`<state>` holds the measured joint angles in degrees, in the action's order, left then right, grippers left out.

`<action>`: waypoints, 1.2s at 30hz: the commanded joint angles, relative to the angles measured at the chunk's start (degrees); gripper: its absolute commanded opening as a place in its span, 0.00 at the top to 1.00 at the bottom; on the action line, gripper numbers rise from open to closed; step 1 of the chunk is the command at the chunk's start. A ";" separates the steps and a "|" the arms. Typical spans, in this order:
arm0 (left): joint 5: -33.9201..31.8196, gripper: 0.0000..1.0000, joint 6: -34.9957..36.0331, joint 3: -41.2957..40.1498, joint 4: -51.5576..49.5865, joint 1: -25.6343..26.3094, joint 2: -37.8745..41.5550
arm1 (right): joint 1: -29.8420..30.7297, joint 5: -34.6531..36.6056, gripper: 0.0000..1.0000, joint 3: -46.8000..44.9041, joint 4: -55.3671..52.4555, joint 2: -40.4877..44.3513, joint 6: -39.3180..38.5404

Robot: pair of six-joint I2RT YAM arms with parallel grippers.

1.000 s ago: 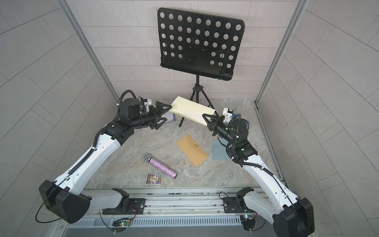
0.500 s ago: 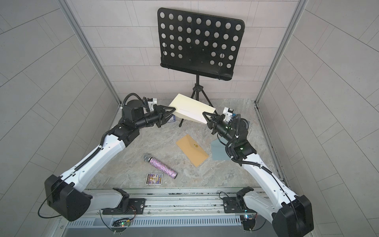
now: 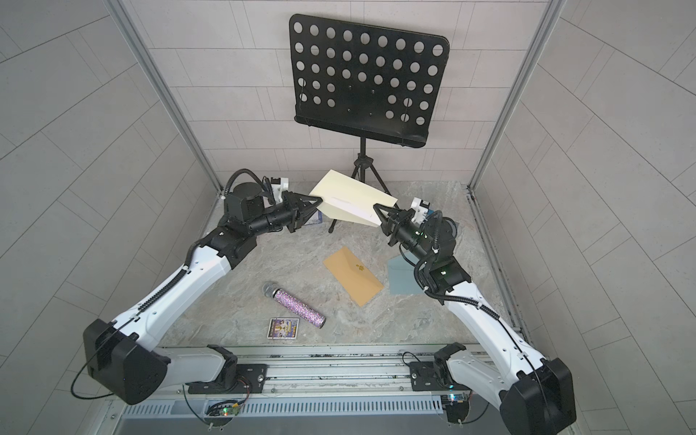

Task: Take the letter paper out of the envelope
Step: Adjust the envelope.

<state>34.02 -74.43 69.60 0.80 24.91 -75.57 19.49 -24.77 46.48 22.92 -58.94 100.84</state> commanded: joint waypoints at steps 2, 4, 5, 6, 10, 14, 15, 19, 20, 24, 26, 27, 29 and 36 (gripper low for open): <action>0.15 0.78 0.83 -1.52 4.90 0.32 -0.88 | 0.29 1.08 1.00 1.06 3.10 1.02 4.45; 0.08 0.78 0.85 -1.33 5.49 0.32 -1.27 | 0.38 1.17 1.00 1.07 2.79 1.26 4.53; 0.05 0.79 1.15 -1.06 5.37 0.37 -1.54 | 0.45 1.30 1.00 0.99 2.75 1.36 4.50; 0.08 0.79 1.45 -0.79 5.11 0.43 -1.80 | 0.47 1.35 1.00 0.98 2.75 1.44 4.56; -0.06 0.77 1.48 -0.33 5.53 0.71 -2.78 | 0.71 1.10 1.00 0.94 2.96 1.28 4.57; -0.04 0.52 2.19 0.68 3.24 0.76 -3.22 | 0.73 0.95 1.00 0.68 2.91 1.44 4.13; -0.73 0.52 2.98 1.17 0.72 0.76 -2.87 | 0.73 0.89 1.00 0.63 2.87 1.53 3.95; -2.25 0.65 3.42 1.65 -2.91 0.63 -1.96 | 0.73 -0.09 1.00 0.80 2.25 1.49 2.84; -2.12 0.69 3.58 1.85 -3.42 0.63 -1.90 | 0.72 -0.01 1.00 0.72 2.04 1.63 2.71; -1.30 0.72 2.98 1.66 -2.71 0.59 -2.21 | 0.69 0.11 1.00 0.26 3.82 1.07 4.08; -0.82 0.72 1.50 1.09 0.20 0.60 -2.77 | 0.82 -0.19 1.00 0.63 3.87 0.70 4.48; -0.45 0.72 0.65 0.84 1.83 0.63 -2.98 | 0.82 -0.04 1.00 0.56 3.85 0.90 4.60; 0.44 0.70 -2.06 -0.04 6.97 0.66 -3.83 | 0.82 0.32 1.00 0.20 3.63 1.26 4.79; 1.01 0.86 -10.46 -2.07 18.80 1.37 -5.26 | 0.82 2.00 1.00 -1.21 3.68 2.40 4.98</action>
<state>33.89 -80.60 68.38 12.32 25.76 -80.31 19.99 -23.59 45.76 23.24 -57.93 102.32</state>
